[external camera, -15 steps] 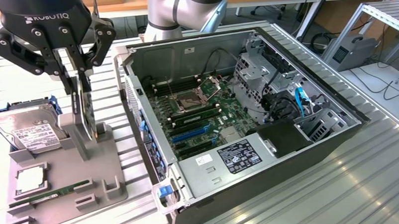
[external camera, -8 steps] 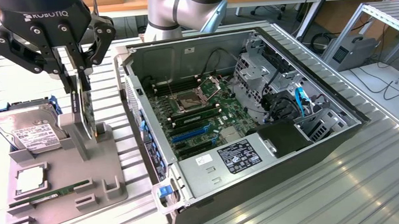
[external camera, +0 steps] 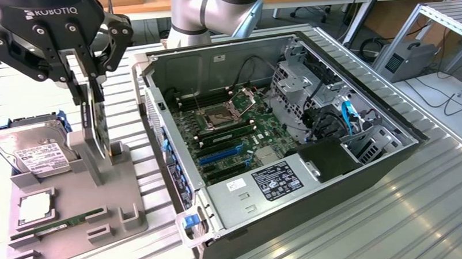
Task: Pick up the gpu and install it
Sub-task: 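Pick up the gpu and move the gpu toward the slot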
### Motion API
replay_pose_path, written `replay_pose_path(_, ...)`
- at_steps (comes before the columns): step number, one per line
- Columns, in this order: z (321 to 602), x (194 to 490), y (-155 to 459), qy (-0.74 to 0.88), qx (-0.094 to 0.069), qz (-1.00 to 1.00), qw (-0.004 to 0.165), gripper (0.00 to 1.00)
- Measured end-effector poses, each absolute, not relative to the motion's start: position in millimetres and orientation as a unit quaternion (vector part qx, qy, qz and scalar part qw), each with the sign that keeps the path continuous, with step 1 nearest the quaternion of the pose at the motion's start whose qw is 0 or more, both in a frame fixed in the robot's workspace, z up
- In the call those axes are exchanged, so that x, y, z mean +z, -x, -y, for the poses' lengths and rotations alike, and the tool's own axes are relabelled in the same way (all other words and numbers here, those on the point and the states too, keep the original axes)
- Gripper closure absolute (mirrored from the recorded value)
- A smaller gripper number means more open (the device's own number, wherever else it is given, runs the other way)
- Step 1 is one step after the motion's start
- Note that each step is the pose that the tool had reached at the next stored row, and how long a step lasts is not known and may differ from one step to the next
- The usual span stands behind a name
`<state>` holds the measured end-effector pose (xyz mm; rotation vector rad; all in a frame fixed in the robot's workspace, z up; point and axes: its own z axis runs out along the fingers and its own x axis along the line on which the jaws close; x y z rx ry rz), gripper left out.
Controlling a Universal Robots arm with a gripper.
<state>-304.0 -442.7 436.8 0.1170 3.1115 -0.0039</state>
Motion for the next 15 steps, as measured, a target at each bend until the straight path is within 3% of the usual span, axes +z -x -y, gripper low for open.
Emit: replay_pose_path(15,442.7,441.6,304.0,-0.038,-0.001,-0.999,0.014,0.73)
